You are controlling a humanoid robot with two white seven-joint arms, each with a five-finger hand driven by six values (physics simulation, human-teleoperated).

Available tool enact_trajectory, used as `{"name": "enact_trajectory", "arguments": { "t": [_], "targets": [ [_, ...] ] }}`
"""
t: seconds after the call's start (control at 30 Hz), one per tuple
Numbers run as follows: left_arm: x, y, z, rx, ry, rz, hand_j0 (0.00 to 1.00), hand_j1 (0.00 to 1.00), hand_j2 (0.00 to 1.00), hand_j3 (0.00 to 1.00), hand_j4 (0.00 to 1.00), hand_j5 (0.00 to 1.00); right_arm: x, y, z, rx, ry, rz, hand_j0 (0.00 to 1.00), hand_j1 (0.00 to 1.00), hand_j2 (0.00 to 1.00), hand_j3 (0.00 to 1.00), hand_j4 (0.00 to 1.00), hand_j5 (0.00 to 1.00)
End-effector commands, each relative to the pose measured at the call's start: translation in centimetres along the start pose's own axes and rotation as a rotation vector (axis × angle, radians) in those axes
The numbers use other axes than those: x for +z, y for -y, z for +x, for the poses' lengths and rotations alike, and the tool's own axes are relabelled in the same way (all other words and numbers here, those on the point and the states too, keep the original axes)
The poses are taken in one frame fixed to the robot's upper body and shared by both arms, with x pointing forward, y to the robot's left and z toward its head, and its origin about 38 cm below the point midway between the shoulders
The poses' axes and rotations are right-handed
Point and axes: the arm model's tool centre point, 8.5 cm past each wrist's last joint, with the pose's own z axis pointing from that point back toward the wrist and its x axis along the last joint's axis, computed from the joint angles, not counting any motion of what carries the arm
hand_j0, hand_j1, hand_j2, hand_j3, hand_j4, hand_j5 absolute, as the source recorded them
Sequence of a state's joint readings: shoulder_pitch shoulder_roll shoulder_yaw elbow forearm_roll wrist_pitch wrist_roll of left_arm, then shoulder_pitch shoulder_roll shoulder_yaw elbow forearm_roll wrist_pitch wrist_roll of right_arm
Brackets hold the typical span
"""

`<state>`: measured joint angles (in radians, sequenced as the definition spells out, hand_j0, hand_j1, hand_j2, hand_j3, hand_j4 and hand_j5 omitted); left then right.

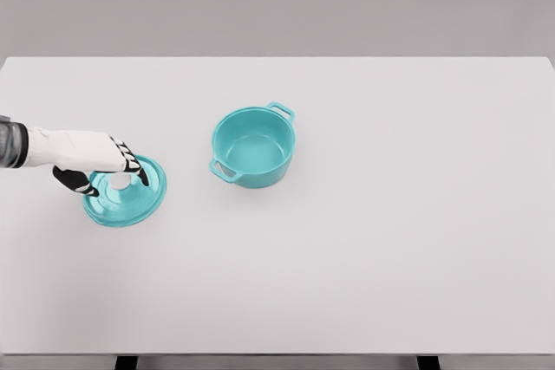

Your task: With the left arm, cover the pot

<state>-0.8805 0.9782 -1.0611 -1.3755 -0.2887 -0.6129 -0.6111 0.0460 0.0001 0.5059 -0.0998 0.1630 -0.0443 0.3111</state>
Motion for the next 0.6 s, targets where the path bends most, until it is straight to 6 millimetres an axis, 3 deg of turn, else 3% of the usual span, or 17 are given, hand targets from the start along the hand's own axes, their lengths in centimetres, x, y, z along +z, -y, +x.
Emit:
{"name": "enact_trajectory", "arguments": {
  "t": [0.0,0.23,0.57],
  "targets": [
    [-0.12,-0.02,-0.13,0.008,-0.002,0.003,0.77,0.77,0.77,0.77,0.77,0.77,0.0,0.0,-0.01,0.0,0.0,0.0,1.0,1.0,1.0,1.0,1.0,1.0],
    [-0.13,0.1,-0.19,0.011,-0.003,0.002,0.68,0.68,0.68,0.68,0.68,0.68,0.01,0.06,0.07,0.0,0.001,-0.001,1.0,1.0,1.0,1.0,1.0,1.0],
    [-0.78,0.32,0.1,0.006,0.008,-0.011,0.68,0.68,0.68,0.68,0.68,0.68,0.0,0.0,-0.01,0.0,0.0,0.0,1.0,1.0,1.0,1.0,1.0,1.0]
  ]
}}
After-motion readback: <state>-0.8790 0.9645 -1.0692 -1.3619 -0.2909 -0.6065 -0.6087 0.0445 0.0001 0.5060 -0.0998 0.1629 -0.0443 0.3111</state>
